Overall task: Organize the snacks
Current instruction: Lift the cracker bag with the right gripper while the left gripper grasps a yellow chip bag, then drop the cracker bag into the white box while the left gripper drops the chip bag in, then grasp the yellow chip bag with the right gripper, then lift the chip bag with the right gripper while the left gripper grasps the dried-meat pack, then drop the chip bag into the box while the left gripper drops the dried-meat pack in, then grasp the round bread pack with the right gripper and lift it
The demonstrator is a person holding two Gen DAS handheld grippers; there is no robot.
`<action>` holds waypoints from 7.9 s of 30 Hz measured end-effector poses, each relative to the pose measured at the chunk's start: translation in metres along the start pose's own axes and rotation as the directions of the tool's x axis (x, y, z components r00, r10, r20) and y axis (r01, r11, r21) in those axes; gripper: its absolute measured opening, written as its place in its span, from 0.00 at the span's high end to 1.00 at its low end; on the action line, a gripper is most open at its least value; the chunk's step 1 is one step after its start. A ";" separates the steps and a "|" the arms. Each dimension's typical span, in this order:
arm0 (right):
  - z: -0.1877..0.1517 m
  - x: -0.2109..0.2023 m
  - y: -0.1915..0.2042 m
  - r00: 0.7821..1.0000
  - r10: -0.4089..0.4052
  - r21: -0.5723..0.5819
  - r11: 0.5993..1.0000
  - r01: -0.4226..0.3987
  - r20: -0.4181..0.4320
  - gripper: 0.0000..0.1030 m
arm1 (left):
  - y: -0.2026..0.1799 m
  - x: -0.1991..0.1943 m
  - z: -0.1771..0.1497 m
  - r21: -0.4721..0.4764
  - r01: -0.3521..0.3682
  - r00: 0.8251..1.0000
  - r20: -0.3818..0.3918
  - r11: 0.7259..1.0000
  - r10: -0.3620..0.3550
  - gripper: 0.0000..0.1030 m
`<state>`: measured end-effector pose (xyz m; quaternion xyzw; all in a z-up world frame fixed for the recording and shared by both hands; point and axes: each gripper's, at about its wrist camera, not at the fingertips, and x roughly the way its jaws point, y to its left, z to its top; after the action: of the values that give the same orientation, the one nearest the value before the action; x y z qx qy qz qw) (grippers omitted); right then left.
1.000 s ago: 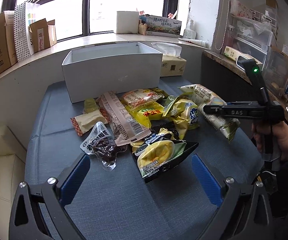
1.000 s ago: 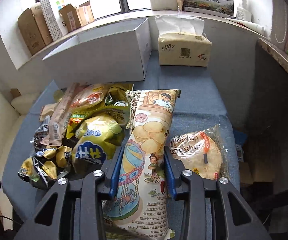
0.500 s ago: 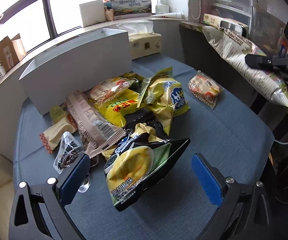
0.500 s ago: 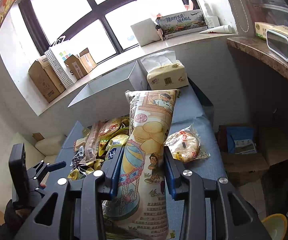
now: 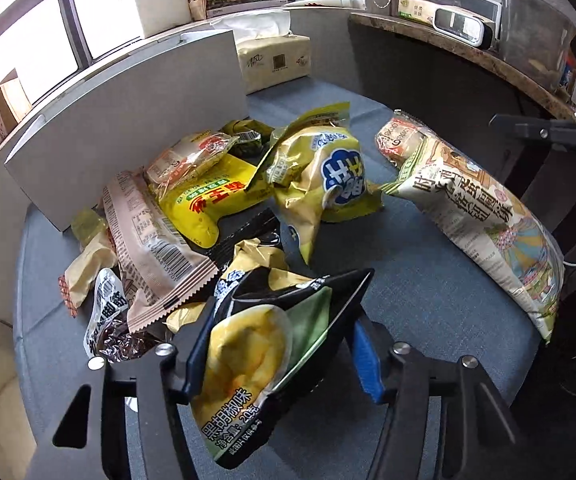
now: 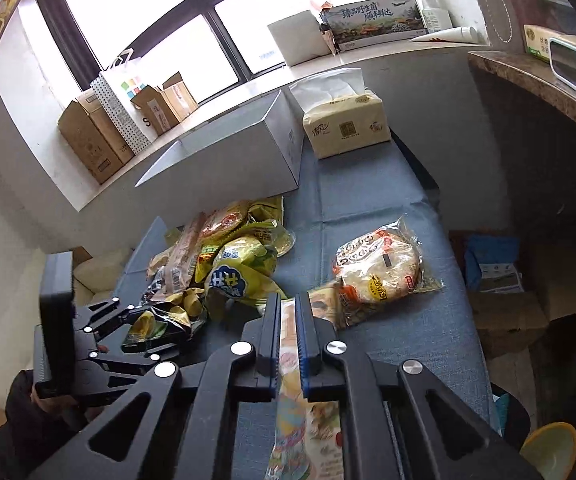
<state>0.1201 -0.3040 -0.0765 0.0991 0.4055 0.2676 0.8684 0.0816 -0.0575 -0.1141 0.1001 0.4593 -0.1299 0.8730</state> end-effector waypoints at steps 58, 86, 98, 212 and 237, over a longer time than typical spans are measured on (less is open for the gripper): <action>0.298 0.198 0.097 1.000 -0.009 -0.040 0.999 0.009 0.002 0.08 | 0.254 -0.010 0.202 -0.412 -0.023 0.967 0.222 0.911 0.125 0.00; 0.071 0.015 0.061 0.986 0.107 -0.057 0.993 -0.101 0.126 0.00 | 0.098 -0.130 0.019 -0.344 -0.024 0.927 0.344 0.939 0.149 0.00; 0.013 0.047 0.068 0.999 -0.013 -0.116 0.993 0.018 0.042 0.00 | 0.071 -0.126 -0.042 -0.389 0.012 0.952 0.286 0.921 0.108 0.00; 0.240 0.168 0.079 0.998 0.047 -0.066 0.997 -0.044 0.044 0.00 | 0.245 -0.025 0.151 -0.263 -0.015 0.942 0.319 0.965 0.101 0.00; 0.013 0.037 0.000 0.987 -0.157 -0.007 0.988 0.157 0.044 0.00 | 0.077 -0.103 -0.036 -0.357 0.036 0.941 0.326 0.933 0.089 0.00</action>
<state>0.1494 -0.2832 -0.0927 0.0681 0.3916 0.1984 0.8959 0.0225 0.0400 -0.0451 -0.0778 0.3178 -0.0474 0.9438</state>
